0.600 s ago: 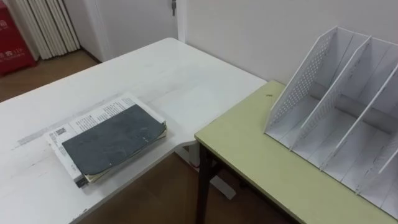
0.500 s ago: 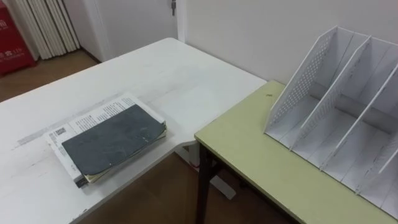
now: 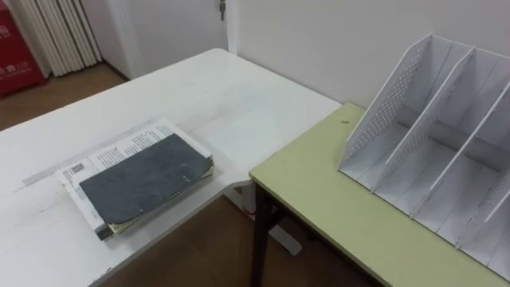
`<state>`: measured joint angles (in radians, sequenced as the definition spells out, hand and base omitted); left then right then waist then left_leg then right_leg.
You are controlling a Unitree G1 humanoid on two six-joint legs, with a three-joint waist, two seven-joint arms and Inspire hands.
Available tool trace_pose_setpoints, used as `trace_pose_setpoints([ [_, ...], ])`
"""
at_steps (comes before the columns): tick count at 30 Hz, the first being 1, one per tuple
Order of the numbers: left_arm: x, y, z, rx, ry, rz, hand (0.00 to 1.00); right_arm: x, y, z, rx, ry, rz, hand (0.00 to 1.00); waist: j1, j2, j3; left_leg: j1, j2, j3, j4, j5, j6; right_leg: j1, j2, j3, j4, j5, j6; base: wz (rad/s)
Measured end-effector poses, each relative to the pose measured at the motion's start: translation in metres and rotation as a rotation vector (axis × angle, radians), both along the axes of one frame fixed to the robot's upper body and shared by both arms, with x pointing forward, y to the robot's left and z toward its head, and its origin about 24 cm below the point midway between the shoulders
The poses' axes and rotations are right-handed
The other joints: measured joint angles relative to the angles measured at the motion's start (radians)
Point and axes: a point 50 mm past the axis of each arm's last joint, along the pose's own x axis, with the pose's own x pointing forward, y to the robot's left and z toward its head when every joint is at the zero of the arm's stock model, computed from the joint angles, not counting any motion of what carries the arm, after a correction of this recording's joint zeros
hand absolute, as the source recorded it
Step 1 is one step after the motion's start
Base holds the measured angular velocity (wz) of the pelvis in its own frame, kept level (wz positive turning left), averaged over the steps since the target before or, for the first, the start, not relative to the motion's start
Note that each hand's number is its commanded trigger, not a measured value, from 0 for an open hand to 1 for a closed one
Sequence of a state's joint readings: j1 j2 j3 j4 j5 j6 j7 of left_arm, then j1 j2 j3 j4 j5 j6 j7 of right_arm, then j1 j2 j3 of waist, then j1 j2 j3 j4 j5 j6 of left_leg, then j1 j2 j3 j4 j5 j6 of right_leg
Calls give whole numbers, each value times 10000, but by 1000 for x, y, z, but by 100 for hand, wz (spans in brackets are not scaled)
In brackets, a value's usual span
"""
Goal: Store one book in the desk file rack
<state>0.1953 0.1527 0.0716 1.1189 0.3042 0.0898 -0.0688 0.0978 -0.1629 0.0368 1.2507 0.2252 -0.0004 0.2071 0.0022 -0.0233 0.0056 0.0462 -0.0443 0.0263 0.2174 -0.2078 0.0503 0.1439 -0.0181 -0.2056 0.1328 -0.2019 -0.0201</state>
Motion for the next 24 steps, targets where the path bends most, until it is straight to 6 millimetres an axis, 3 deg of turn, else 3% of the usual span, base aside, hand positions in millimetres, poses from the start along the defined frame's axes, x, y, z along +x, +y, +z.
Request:
trace_pose_setpoints([
  [9, 31, -4, 5, 656, -858, -1902, 0, 4, -1, 1, -211, -165, 76, 0, -30, 11, 20, -77, -22, 3, 41, -2, 3, -65, 6, 8, 17, 0, 0, 0],
  [15, 55, -12, 10, 929, -1954, -2998, 0, 10, 0, 1, -389, -236, 467, 0, -265, 36, 21, 2, -30, -18, -53, 2, 5, -41, 14, 69, 6, 0, 0, -3],
  [24, 108, -50, 31, 1857, -3880, -7748, 0, 20, 2, 2, -324, -627, 872, 0, -815, -31, 27, -48, -47, -39, -35, 4, 7, -6, 13, 43, 11, -4, 6, 0],
])
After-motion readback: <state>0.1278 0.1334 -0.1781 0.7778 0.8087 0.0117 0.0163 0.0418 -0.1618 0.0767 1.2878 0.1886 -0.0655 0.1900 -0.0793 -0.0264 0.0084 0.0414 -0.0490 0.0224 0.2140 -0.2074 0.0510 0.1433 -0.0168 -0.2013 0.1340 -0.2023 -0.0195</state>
